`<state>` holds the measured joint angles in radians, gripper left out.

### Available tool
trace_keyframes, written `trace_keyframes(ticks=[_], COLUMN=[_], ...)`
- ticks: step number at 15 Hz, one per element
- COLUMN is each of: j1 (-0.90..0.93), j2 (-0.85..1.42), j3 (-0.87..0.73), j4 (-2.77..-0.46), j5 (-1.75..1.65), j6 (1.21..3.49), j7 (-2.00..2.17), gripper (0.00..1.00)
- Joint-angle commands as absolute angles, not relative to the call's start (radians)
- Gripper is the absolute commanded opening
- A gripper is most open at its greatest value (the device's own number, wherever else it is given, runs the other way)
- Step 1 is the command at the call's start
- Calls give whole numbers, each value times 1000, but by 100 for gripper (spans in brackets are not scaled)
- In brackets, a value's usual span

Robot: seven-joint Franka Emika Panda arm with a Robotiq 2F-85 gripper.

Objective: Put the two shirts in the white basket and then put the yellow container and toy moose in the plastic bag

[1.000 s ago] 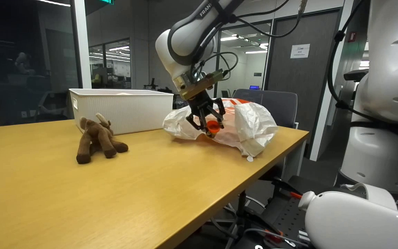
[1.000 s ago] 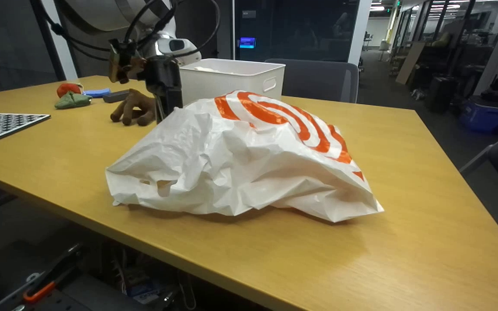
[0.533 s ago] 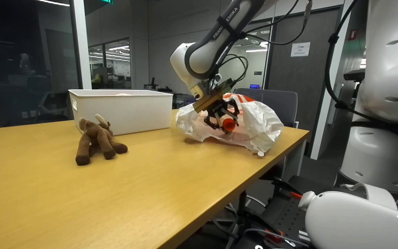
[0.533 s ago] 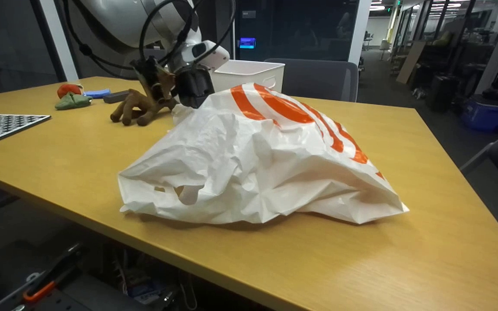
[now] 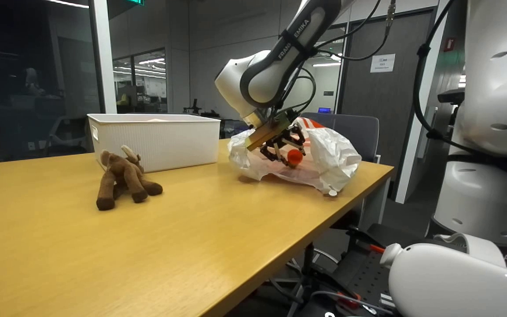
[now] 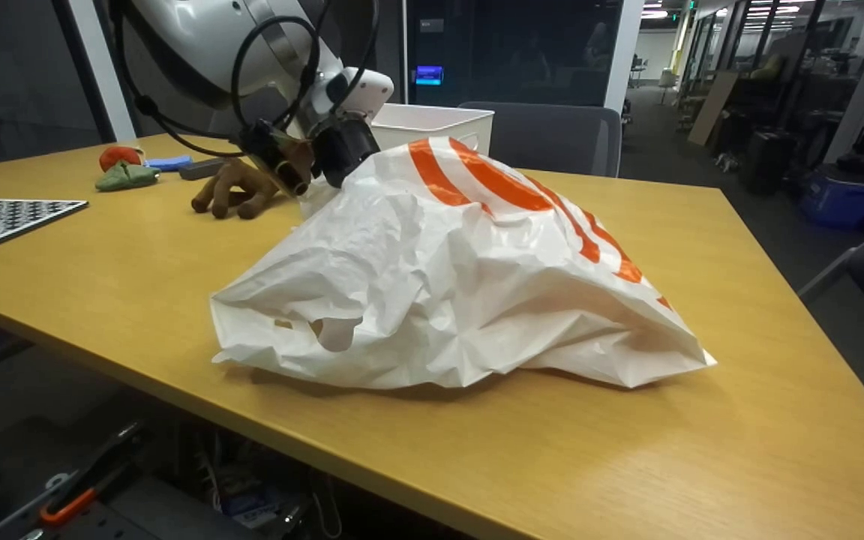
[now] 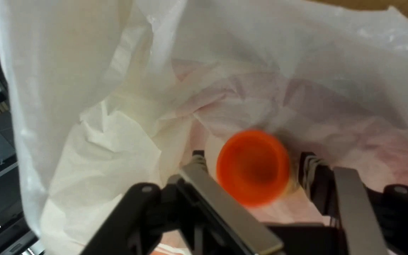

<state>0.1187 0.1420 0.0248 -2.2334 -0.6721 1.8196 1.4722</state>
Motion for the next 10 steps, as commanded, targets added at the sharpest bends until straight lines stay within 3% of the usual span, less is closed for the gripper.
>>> trace_keyframes(ticks=[1, 10], j1=[116, 227], j2=[110, -53], j3=[52, 213], j4=[-2244, -2195], j5=[-600, -293], j6=[1876, 1931], j7=[1408, 1094], gripper=[99, 100])
